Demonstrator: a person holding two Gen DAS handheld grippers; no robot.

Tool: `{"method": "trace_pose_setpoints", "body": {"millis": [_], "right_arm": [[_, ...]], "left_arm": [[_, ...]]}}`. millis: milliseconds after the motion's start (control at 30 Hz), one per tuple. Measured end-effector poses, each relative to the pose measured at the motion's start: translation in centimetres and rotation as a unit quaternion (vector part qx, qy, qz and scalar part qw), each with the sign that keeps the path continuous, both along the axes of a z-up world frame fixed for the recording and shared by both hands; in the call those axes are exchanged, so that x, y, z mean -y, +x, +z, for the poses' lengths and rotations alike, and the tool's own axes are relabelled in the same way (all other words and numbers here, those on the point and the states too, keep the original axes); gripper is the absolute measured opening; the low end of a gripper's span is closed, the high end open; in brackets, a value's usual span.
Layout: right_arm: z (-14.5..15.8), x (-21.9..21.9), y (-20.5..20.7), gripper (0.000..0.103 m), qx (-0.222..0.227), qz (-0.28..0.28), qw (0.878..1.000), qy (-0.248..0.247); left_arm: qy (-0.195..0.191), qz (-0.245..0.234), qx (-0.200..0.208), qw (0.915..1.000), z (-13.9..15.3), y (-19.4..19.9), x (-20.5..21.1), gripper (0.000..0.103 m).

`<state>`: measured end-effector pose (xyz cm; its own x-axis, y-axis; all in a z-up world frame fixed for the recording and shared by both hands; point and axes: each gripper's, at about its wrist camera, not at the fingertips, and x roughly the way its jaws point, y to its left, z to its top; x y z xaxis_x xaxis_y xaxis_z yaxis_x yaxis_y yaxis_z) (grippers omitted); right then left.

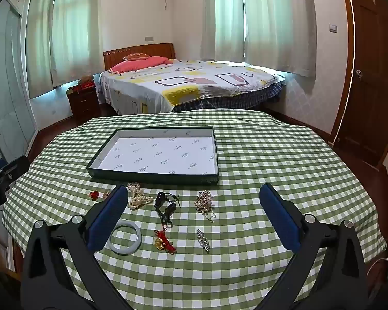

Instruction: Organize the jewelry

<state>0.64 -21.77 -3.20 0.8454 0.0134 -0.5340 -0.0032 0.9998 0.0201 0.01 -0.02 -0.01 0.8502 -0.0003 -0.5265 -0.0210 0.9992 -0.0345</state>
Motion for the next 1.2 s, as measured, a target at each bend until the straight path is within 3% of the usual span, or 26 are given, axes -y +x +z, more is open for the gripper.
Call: {"method": "trace_pose_setpoints", "body": {"millis": [633,700,1200], "right_arm": [[0.3,0.0,-0.5,0.099,0.005,-0.002,1.000,0.002],[0.1,-0.2,-0.5,0.099,0.006,-0.001,1.000,0.002],[0.9,0.0,-0.7,0.099,0.009,-0.001,1.000,0.002]], "left_arm": [[0.006,0.009,0.004,0.9999,0.9,-1.7,1.6,0.096],[-0.003,0.004,-0.001,1.0000,0.2,-0.7,0.2,0.096],[0.000,0.004,-0.001,1.0000,0.4,-0.8,0.4,0.096]]}}
